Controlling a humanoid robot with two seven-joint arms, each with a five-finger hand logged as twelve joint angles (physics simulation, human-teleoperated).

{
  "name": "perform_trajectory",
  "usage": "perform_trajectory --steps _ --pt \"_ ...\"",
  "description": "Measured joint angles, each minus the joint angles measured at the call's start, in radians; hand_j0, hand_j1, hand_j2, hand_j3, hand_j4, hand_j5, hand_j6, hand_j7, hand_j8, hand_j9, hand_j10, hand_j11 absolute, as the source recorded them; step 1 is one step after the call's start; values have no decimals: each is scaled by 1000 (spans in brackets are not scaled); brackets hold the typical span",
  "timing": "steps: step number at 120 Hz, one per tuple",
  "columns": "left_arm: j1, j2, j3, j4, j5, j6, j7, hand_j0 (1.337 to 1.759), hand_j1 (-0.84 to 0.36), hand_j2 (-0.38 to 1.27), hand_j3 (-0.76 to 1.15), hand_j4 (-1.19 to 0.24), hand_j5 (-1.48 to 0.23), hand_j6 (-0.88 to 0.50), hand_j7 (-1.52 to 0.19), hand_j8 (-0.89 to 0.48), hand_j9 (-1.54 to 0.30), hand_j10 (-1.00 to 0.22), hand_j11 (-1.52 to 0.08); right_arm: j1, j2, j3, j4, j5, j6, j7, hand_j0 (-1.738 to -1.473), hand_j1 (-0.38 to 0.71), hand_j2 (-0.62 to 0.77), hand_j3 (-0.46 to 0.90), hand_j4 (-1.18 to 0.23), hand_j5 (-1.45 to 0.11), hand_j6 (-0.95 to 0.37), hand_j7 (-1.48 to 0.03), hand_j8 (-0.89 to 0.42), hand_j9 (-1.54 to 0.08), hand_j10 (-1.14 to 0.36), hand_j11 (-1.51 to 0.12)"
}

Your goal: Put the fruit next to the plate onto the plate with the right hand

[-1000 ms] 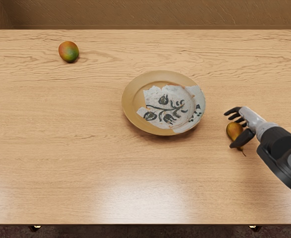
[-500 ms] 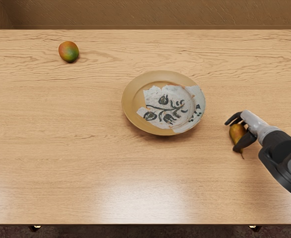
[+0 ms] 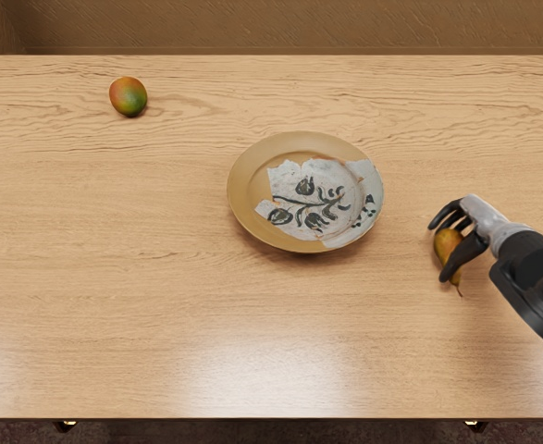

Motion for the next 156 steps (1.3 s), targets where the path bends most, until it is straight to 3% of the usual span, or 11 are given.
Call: perform_trajectory --steps 22,69,126,141,156 --pt "0 0 0 0 0 0 0 1658 325 4 0 -21 -27 -21 -27 -21 -27 -21 -26 -2 -13 116 -2 97 20 -1 -1657 135 577 0 -698 -920 -558 -911 -462 -912 -648 -910" --pt "0 0 0 0 0 0 0 1658 325 4 0 -21 -27 -21 -27 -21 -27 -21 -26 9 80 389 -79 275 344 -1 -1658 127 588 0 -712 -972 -564 -944 -462 -956 -648 -957" --pt "0 0 0 0 0 0 0 1658 325 4 0 -21 -27 -21 -27 -21 -27 -21 -26 77 387 438 -325 284 440 0 -1658 160 561 0 -700 -994 -510 -945 -395 -967 -595 -962" --pt "0 0 0 0 0 0 0 1658 325 4 0 -21 -27 -21 -27 -21 -26 -21 -26 80 428 438 -355 267 439 1 -1658 173 517 0 -661 -918 -500 -884 -393 -896 -585 -891" --pt "0 0 0 0 0 0 0 1658 325 4 0 -21 -27 -21 -27 -21 -27 -21 -26 79 444 439 -375 261 429 2 -1658 82 275 0 -486 -664 -398 -645 -335 -651 -444 -648"
